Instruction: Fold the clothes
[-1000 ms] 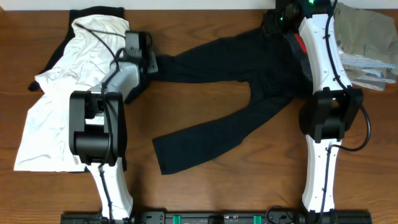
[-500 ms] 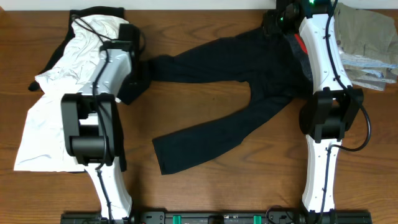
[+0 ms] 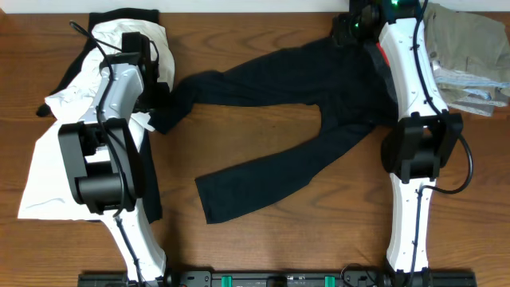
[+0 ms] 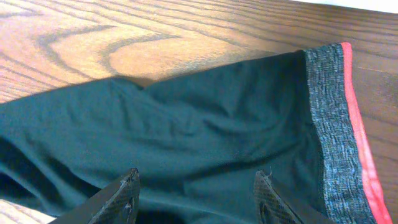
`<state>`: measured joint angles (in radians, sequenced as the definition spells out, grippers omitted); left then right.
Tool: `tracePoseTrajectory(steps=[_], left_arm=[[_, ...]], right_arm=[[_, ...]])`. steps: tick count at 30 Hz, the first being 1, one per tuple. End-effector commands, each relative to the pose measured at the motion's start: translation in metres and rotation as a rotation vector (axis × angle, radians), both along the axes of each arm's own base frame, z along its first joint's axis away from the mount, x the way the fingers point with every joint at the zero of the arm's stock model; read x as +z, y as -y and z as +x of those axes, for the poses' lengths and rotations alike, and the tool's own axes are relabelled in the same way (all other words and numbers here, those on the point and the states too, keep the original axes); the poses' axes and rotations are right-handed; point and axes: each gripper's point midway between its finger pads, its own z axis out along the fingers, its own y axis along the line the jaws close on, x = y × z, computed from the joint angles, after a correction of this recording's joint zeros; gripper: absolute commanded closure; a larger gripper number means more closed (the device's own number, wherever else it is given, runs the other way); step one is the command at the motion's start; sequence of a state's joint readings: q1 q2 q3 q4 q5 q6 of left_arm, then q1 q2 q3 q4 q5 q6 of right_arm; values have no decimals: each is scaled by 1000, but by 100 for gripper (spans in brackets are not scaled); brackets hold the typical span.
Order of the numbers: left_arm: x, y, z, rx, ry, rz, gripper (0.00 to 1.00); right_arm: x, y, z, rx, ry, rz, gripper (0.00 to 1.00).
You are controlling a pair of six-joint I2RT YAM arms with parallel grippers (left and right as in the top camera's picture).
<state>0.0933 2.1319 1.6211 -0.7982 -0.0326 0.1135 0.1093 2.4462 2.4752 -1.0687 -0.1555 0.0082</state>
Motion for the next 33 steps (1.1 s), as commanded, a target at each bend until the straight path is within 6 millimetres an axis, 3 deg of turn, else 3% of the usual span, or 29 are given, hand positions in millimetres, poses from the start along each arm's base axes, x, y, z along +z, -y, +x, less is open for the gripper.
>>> tracePoseTrajectory(steps=[1,5,7,9,14,19,25,33], left_arm=[[4,7,-1,-91,-4,-44,42],[3,9,-3,-95,-12,-56,44],[3,9,-5,-94,-20,-57,50],[2,9,-6,-94,-26,-58,65],[2,10,-11,-93,-44,-61,85],[1,10,-16,-68,-63,-67,94],[8,13,-26,49,-86,-87,94],[45,24,-43,39,-83,-89,94]], right_arm=[[9,-9,2,5,19,15,42],[9,-11,1,8,19,15,43],[9,-11,1,8,19,14,42],[9,-11,1,8,20,14,42],[9,-11,1,8,20,14,42],[9,-11,2,9,21,14,42],[9,-11,2,9,21,14,41],[9,-11,2,8,21,15,40]])
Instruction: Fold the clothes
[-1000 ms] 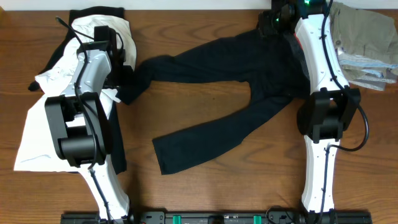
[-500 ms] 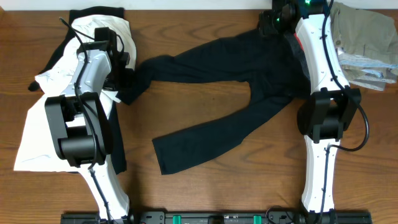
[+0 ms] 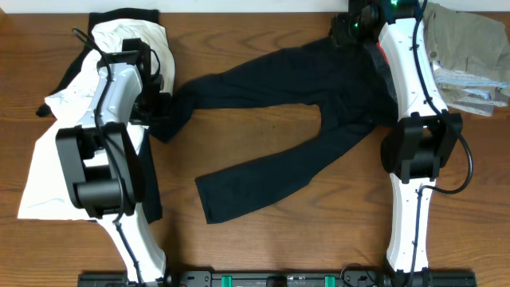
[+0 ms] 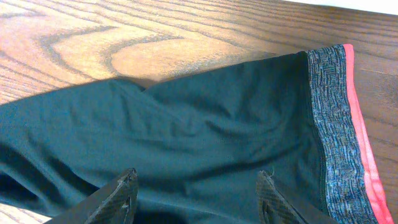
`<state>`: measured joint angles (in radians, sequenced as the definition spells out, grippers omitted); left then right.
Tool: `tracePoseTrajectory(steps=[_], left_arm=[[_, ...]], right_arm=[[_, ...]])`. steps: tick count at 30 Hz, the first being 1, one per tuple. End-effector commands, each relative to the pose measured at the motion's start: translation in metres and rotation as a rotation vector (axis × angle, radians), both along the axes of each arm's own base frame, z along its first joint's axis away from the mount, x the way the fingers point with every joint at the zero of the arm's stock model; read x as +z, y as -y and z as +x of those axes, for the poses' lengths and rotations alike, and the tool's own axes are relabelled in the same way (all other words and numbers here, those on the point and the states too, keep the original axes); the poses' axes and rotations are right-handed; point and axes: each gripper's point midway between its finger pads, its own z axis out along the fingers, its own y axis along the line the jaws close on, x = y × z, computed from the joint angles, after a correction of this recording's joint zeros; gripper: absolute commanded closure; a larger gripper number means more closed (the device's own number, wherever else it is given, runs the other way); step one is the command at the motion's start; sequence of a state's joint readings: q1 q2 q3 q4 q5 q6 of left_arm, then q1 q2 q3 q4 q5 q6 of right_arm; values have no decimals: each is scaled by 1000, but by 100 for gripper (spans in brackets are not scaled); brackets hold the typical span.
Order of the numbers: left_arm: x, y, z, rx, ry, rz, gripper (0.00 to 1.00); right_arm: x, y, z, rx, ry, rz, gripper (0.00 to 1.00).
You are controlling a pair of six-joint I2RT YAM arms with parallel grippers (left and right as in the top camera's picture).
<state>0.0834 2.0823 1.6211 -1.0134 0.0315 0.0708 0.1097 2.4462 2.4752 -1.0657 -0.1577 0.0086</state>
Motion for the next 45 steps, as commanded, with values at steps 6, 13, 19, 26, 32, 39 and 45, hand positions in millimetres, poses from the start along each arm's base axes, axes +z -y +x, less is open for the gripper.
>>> tracePoseTrajectory(steps=[6,13,19,26,32,39,45], left_arm=[[59,-1,4,17,140,34,94],[60,0,-19,16,56,28,94],[55,3,-51,15,-76,19,94],[21,-7,-79,62,-177,75,94],[1,-17,-106,138,-258,146,94],[-3,-12,-110,190,-265,127,79],[-2,-6,-115,193,-288,95,61]], right_arm=[[8,-10,1,7,18,12,39],[8,-10,1,7,18,12,38],[8,-10,1,7,18,12,37],[8,-10,1,7,18,12,36],[8,-10,1,6,18,12,34],[8,-10,1,6,19,12,32],[9,-10,3,6,25,12,30]])
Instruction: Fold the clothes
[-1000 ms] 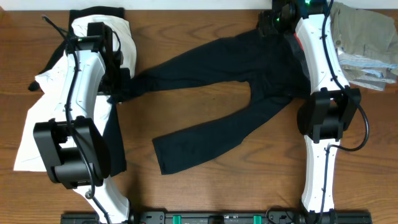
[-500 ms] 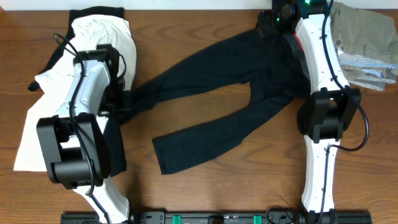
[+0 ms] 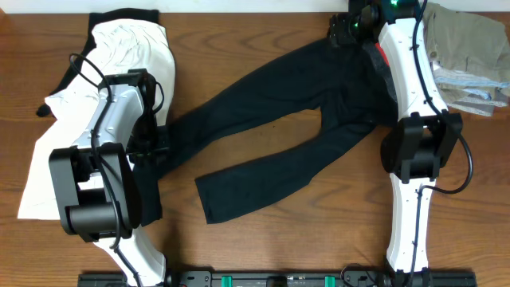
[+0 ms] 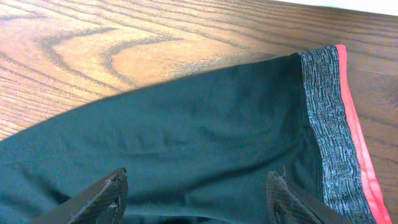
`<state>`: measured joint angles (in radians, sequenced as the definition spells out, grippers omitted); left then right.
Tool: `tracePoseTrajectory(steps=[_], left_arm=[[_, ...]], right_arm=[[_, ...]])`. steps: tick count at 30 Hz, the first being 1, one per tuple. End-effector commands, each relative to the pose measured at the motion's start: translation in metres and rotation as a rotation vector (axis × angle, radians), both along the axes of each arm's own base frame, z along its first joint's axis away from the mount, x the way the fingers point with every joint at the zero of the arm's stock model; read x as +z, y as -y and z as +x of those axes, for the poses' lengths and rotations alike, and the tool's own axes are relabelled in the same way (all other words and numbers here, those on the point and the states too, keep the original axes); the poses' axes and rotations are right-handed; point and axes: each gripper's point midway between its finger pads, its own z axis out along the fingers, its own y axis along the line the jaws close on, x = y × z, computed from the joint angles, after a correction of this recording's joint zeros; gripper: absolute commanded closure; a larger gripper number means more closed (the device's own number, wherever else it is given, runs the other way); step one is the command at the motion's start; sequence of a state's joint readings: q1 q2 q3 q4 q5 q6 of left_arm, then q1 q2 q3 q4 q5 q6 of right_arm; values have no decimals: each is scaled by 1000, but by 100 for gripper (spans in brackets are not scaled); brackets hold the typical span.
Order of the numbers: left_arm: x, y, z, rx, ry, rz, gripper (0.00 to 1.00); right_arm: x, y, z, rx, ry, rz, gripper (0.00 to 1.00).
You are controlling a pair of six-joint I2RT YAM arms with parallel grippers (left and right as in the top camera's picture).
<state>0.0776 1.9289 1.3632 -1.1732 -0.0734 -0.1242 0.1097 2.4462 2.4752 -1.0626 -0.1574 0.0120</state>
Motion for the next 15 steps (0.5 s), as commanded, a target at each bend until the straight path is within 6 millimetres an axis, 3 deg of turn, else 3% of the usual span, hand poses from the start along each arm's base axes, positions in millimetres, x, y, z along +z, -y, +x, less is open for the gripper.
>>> tracePoseTrajectory(steps=[1,5,11,15], left_arm=[[-2,1,-7,21,-32,-12,62],[-4,1,-1,21,-8,-10,57],[-12,-3,39,23,161,4,56],[-11,-20,46,107,201,88,56]], right_arm=[[9,-10,2,9,23,11,30],[9,-10,2,9,24,11,29],[9,-10,2,10,23,11,29],[7,-10,-1,10,9,9,29]])
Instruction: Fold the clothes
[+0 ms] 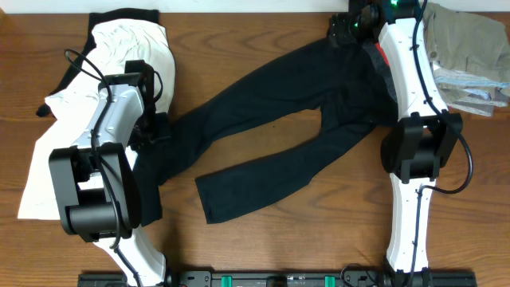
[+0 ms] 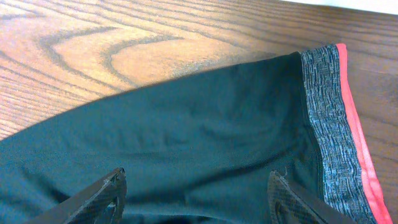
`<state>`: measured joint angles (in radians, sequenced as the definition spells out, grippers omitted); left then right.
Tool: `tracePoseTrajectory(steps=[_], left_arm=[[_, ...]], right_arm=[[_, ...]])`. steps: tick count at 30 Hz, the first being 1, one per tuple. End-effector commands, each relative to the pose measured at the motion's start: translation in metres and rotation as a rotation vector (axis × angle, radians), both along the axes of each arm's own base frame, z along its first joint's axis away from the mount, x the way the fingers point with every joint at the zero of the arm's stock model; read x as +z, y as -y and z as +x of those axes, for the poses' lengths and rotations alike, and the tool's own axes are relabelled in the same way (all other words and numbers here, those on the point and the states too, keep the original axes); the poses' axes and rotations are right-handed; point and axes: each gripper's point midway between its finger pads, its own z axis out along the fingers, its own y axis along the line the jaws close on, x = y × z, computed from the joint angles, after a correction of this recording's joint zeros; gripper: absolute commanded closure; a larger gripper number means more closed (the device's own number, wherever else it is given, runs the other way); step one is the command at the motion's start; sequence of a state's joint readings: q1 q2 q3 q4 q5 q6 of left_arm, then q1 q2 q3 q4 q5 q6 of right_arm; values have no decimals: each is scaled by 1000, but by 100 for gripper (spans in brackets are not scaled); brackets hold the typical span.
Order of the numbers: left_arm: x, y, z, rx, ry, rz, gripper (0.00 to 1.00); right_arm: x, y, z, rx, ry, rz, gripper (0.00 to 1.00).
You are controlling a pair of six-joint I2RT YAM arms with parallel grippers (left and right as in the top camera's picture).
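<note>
Dark navy pants (image 1: pixel 303 96) lie spread on the wooden table, waist at the far right, both legs running toward the near left. The grey waistband with a red edge (image 2: pixel 326 118) shows in the right wrist view. My right gripper (image 1: pixel 344 28) (image 2: pixel 199 196) is open, its two fingers wide apart over the fabric just below the waistband. My left gripper (image 1: pixel 157 131) sits at the end of the upper leg; its jaws are hidden under the arm.
A white garment (image 1: pixel 56 151) on black cloth lies along the left side under my left arm. A pile of beige and light blue clothes (image 1: pixel 470 56) sits at the far right corner. Bare wood (image 1: pixel 279 231) lies toward the front.
My left gripper has shifted slightly toward the far side, still at the end of the upper leg. The pants and my right gripper look unchanged.
At first the upper leg lay bent, its end bunched at my left gripper beside the white garment. It stayed so a second later. Then the gripper was nearer the front and the leg lay stretched straight on a diagonal, as it does now. My right fingers stand wider apart.
</note>
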<state>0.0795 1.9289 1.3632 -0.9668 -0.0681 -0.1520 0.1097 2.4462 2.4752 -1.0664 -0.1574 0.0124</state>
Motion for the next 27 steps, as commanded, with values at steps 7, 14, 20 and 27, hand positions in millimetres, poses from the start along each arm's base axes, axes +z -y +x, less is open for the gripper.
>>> tracePoseTrajectory(steps=[7,14,20,27], left_arm=[[-2,-39,-5,229,18,92,57],[-9,-42,3,235,61,94,57],[-25,-42,-1,236,72,96,57],[-34,-47,-6,254,75,96,67]], right_arm=[[8,-10,0,20,16,4,28],[7,-10,0,28,19,-1,28],[5,-10,0,30,13,-3,28],[5,-9,-1,35,11,-7,28]])
